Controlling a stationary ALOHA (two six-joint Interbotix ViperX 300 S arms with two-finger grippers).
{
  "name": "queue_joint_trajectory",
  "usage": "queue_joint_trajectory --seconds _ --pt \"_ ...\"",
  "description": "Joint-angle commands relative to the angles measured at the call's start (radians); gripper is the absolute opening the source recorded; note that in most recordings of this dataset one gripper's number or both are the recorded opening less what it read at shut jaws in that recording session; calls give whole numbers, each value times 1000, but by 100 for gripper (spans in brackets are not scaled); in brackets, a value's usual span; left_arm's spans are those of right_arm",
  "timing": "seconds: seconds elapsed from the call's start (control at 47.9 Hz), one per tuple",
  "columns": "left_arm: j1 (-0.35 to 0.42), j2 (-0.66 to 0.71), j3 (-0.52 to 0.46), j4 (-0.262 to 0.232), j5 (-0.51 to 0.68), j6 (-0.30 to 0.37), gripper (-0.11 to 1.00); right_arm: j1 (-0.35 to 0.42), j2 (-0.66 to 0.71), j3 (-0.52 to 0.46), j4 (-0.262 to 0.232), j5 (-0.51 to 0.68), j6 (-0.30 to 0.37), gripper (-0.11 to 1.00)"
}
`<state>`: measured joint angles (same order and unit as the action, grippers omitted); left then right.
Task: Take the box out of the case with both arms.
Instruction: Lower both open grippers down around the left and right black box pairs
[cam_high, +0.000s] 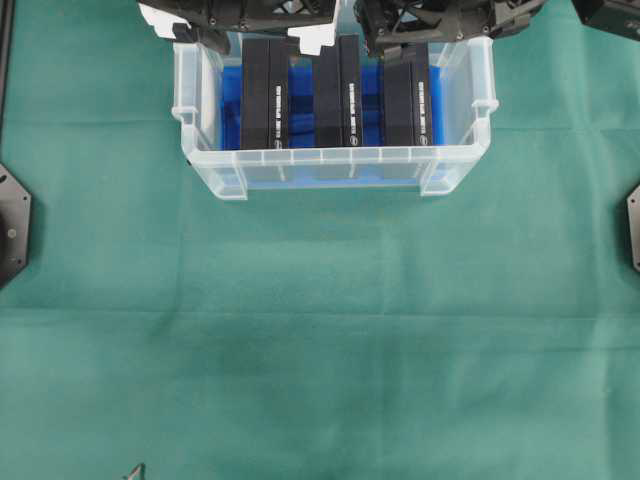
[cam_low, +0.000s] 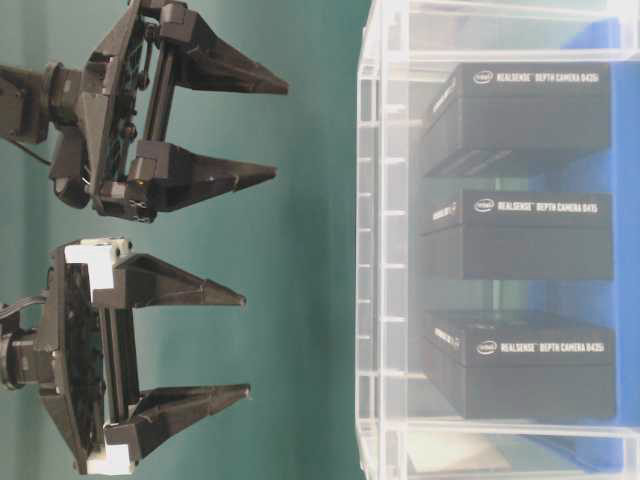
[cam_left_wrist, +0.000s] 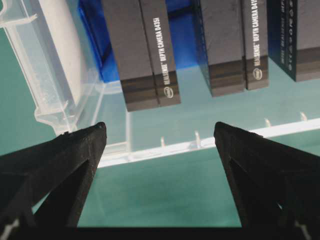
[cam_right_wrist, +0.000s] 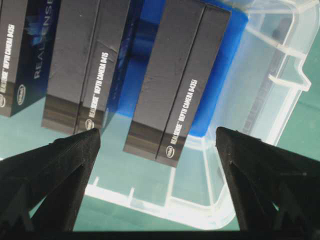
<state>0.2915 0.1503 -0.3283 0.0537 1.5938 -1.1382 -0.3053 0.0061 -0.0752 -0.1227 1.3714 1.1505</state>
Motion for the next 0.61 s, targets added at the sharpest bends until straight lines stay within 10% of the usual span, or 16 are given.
queue_joint_trajectory --seconds 0.0,0.584 --pt "-3 -18 -18 5 0 0 88 3 -12 -15 -3 -6 0 96" --pt "6 -35 130 25 -115 -15 88 9 14 86 2 -94 11 96"
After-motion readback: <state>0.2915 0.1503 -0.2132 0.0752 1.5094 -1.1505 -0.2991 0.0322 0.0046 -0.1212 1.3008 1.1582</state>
